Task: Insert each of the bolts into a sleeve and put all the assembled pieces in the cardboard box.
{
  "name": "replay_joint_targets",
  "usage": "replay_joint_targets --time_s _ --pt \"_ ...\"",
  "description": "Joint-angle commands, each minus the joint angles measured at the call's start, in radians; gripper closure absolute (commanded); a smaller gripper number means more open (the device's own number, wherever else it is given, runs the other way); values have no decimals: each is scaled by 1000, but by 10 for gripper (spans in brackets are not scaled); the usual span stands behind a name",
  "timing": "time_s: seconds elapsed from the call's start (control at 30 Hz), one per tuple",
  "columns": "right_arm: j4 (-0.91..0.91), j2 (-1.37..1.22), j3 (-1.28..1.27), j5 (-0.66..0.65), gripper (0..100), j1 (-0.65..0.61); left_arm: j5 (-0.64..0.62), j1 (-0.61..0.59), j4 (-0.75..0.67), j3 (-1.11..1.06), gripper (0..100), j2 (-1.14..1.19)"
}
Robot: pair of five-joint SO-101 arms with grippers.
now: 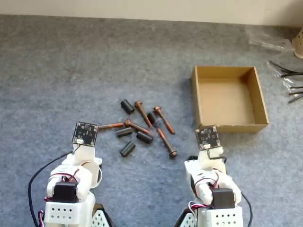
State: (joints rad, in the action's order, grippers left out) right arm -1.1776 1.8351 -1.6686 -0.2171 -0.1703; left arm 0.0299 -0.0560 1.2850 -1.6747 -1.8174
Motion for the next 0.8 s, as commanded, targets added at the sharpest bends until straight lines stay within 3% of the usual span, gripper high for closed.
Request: replay_joint_targets --time_s 0.0,0.07,0.13,0.2,0.3,0.6,0.77 --pt "110 2 -67 -101 992 36 -2 -58 -138 4 993 -7" --pt "180 2 -44 -97 992 82 14 -130 -233 22 993 -5" --pt "237 2 -21 -41 992 145 133 -188 -284 50 992 -5" --pt "298 2 -4 3 992 211 236 -199 -284 77 992 -4" --pt "309 1 33 17 992 260 241 -173 -232 131 992 -4" --pt "-2 -1 317 -166 991 185 239 -166 -80 360 992 -2" --pt "-81 -84 466 -170 991 183 245 -166 -29 490 992 21"
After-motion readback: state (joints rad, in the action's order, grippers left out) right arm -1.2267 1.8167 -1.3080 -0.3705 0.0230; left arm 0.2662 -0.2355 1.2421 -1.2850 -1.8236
